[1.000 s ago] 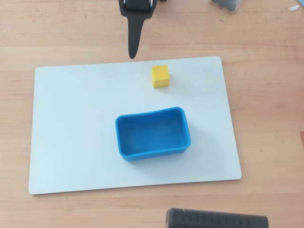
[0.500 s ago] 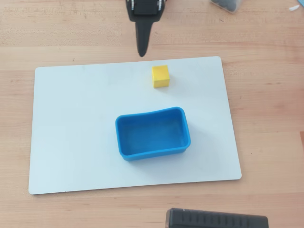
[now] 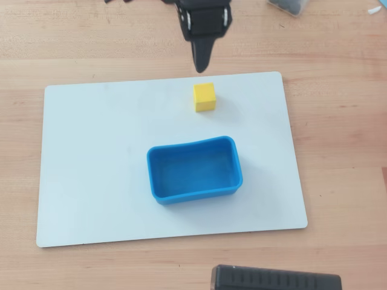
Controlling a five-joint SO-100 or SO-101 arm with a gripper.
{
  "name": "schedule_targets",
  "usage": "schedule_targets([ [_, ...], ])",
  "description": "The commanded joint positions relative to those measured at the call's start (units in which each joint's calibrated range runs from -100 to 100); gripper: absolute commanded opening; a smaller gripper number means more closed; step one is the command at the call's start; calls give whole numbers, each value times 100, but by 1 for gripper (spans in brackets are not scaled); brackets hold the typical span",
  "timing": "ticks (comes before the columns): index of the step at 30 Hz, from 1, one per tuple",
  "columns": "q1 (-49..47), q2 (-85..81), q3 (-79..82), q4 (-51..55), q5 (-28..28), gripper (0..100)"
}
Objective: Pick up yellow cube and drop it in the blue rectangular bin
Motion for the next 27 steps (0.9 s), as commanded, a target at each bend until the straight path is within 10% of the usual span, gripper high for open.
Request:
schedule_targets([
  [1, -150, 1057, -1472, 188, -166, 0],
  [27, 30, 1856, -1253, -2, -288, 26],
])
